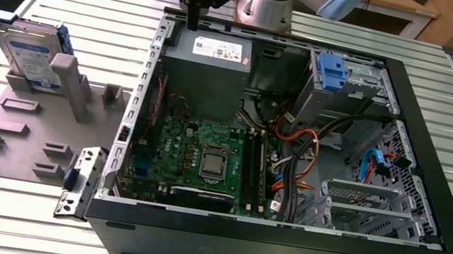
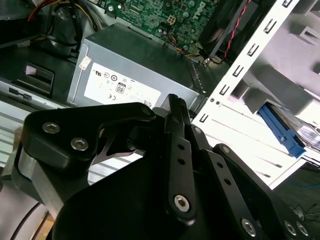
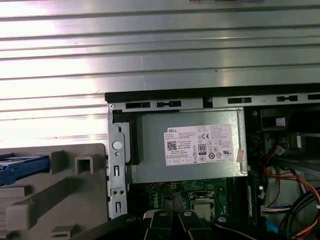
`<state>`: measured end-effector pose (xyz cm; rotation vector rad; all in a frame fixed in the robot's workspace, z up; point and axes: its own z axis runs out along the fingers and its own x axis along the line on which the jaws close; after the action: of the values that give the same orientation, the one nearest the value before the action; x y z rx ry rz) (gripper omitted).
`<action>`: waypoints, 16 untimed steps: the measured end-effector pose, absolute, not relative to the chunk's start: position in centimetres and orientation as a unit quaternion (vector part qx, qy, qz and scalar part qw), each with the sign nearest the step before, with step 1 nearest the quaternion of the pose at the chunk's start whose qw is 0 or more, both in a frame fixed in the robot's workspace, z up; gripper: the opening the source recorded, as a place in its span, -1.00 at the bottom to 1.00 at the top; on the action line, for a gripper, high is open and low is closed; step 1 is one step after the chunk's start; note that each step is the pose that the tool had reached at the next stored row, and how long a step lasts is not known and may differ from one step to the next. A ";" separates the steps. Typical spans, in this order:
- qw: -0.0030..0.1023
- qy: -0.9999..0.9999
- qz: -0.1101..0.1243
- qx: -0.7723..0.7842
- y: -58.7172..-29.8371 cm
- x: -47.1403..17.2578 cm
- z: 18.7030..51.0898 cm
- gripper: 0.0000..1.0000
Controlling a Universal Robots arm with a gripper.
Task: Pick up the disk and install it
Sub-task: 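Reach for the disk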
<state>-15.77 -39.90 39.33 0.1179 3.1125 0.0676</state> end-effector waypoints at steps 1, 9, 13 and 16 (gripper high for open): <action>0.013 0.999 0.022 0.038 -39.9 -15.9 39.3 -0.79; 0.013 0.999 0.022 0.038 -39.9 -16.7 39.3 -0.79; 0.013 0.999 0.022 0.038 -39.9 -16.9 39.3 -0.79; 0.013 0.999 0.022 0.038 -39.9 -16.9 39.3 -0.79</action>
<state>-16.90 -39.89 39.32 0.1180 3.1125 0.0676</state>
